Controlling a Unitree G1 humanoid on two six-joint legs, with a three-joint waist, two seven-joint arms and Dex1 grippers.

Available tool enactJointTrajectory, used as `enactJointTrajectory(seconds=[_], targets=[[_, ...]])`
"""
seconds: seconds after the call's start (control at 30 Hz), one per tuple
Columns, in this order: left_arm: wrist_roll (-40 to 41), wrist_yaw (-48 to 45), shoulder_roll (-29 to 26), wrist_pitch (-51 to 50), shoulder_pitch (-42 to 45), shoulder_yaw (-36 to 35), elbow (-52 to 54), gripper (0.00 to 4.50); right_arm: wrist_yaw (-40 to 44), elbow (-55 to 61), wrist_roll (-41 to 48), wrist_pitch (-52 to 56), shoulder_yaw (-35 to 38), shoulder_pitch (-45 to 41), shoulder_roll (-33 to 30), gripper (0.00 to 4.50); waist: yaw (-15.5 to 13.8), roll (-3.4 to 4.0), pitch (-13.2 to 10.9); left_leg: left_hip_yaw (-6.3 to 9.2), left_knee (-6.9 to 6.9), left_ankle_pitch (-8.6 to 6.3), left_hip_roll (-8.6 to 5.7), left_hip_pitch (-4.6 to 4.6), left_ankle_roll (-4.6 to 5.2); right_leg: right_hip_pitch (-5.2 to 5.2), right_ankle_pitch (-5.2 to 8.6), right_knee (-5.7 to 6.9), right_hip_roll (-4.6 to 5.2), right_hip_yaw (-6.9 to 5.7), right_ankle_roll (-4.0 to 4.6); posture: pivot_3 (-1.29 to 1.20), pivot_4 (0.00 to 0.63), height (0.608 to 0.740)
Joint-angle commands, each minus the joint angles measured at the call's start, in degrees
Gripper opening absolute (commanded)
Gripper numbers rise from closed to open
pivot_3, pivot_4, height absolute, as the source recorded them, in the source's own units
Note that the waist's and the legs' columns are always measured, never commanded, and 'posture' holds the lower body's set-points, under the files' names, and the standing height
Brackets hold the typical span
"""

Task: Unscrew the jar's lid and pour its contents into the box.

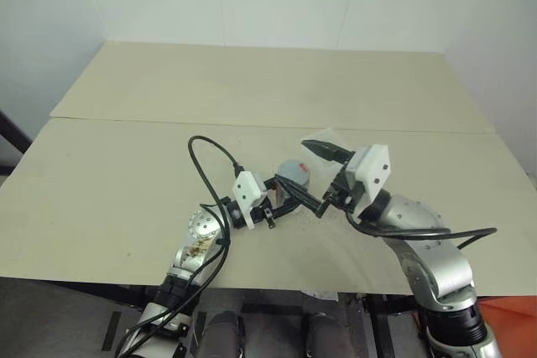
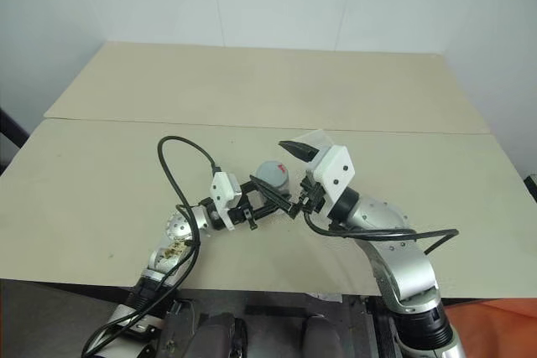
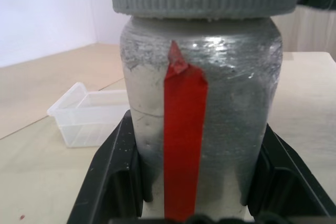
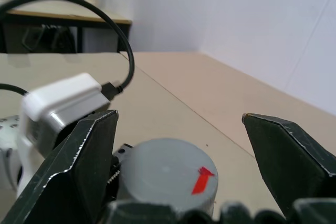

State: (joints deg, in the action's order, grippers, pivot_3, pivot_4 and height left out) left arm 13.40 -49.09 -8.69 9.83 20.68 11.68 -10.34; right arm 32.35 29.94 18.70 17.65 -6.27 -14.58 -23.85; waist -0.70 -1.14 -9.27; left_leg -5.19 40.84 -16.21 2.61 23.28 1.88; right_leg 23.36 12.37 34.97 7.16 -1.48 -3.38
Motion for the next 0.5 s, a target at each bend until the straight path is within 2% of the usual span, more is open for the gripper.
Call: enactJointTrajectory(seconds=[0.03,0.5], targets=[[0.02,-0.50,0.30,1.49,1.30,0.26,0.74,2.00,-0.09,2.38,-0.66,-0.13,0.09,0.05,-0.51,4.43,0.04,0.00,0.00,0.00,0.00,0.00,0.00,-0.01,0.00,0.00,0.00,0.00,0.00,0.00,0.00,0.00,0.150,0.740],[-0.50,-0.51,0.06,1.73,0.53,0.63,1.87,2.00,2.38,-0.52,-2.06,-1.00,-1.31,-1.77,-0.47,4.43,0.05,0.00,0.00,0.02,0.00,0.00,0.00,-0.01,0.01,0.00,0.00,0.00,0.00,0.00,0.00,0.00,0.150,0.740]])
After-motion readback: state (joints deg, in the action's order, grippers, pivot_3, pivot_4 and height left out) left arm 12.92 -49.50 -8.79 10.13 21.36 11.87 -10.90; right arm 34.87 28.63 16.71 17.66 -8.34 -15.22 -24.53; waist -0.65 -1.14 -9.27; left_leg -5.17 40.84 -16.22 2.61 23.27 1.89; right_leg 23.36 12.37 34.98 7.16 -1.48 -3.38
